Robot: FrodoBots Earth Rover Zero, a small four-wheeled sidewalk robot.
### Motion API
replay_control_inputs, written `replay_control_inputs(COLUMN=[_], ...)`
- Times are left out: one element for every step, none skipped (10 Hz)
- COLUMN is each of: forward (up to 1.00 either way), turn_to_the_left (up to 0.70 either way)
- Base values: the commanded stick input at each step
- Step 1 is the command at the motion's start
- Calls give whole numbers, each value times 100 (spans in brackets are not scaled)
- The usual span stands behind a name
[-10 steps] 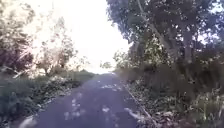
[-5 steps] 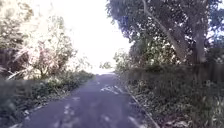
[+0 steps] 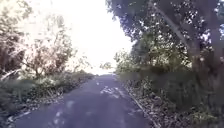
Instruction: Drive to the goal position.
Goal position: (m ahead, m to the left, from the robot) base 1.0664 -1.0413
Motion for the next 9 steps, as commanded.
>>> replay_control_inputs(forward=[50, 50, 50, 50, 50, 50, 50, 50, 50], turn_to_the_left=[27, 27, 0, 0, 0, 0, 0, 0, 27])
